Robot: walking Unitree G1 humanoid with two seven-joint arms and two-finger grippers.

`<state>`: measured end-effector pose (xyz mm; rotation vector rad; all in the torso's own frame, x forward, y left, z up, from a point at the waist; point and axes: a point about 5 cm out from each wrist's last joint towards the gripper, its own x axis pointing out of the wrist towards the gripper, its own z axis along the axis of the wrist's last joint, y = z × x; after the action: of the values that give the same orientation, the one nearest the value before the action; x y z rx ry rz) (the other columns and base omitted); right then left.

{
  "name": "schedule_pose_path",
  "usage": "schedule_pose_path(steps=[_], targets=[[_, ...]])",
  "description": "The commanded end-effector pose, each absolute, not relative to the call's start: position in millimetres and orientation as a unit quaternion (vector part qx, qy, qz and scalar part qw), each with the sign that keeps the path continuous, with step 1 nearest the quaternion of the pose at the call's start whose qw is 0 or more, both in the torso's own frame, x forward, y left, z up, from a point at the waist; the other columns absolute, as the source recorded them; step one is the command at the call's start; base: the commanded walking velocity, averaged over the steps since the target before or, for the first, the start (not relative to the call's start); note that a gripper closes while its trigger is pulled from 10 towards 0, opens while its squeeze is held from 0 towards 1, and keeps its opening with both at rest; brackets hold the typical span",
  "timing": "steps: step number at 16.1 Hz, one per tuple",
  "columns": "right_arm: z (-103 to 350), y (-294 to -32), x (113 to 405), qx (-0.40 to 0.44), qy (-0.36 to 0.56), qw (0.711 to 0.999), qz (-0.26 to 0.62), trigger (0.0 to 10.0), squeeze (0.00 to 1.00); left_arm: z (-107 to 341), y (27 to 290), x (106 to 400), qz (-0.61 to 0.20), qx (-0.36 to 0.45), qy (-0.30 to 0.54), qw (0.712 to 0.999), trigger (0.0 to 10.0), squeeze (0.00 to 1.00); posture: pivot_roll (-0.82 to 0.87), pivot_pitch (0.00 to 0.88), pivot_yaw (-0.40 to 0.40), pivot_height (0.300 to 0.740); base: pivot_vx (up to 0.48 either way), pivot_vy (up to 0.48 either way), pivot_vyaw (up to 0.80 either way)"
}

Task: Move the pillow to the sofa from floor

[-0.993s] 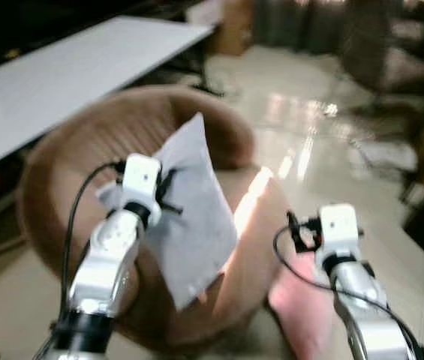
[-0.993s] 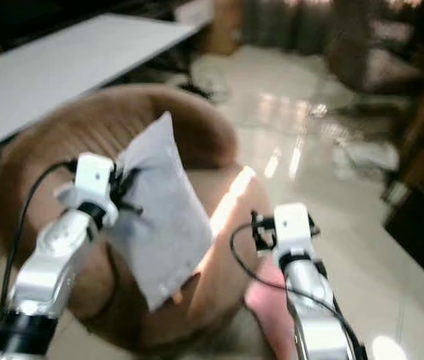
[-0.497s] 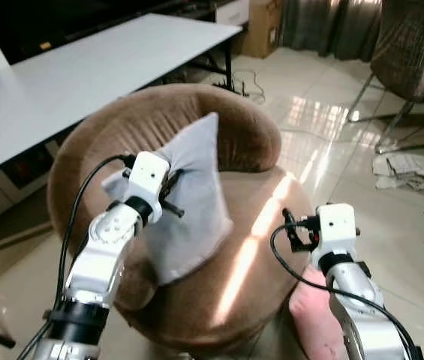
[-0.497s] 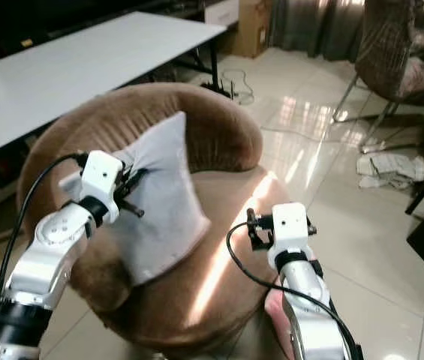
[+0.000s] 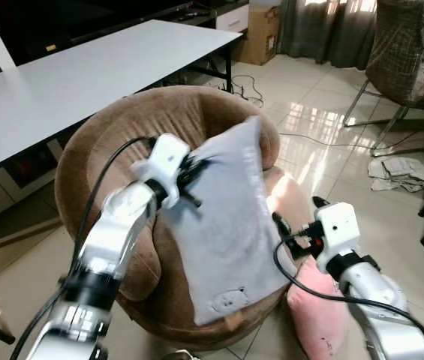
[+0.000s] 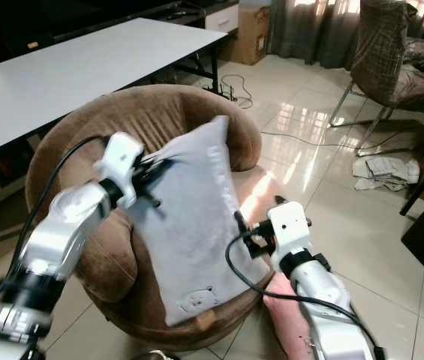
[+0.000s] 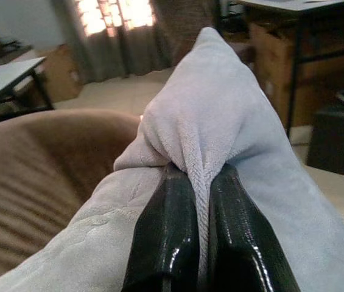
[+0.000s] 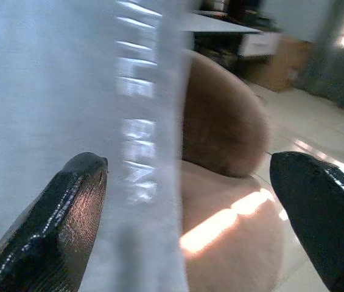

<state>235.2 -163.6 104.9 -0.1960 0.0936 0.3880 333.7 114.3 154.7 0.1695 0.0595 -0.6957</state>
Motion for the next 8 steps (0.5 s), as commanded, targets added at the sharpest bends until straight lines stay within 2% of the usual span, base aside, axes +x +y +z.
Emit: schedule_pose_path(steps=[1,2,6,8], targets=[[107.5,-160.3,232.9,-0.089,0.047,0.972,0.211,10.0,0.0,160.1,114.3,337.4,-0.345,0.087,0.028,0.934,10.0,0.0,-0.07,0.034,0.099,0.74,0.0,0.0,0.0],[107.0,-163.8,221.9,-0.11,0.078,0.951,0.279,10.0,0.0,151.3,109.4,354.2,-0.329,0.126,0.07,0.933,10.0,0.0,-0.08,0.039,0.1,0.74,0.0,0.0,0.0],[106.2,-167.6,212.2,-0.112,0.1,0.942,0.302,10.0,0.0,124.5,103.2,369.4,-0.287,0.14,0.15,0.936,10.0,0.0,-0.1,0.064,0.102,0.74,0.0,0.0,0.0],[106.4,-164.7,208.2,-0.109,0.106,0.938,0.311,10.0,0.0,108.1,106.3,371.9,-0.237,0.147,0.188,0.942,10.0,0.0,-0.11,0.082,0.102,0.74,0.0,0.0,0.0]])
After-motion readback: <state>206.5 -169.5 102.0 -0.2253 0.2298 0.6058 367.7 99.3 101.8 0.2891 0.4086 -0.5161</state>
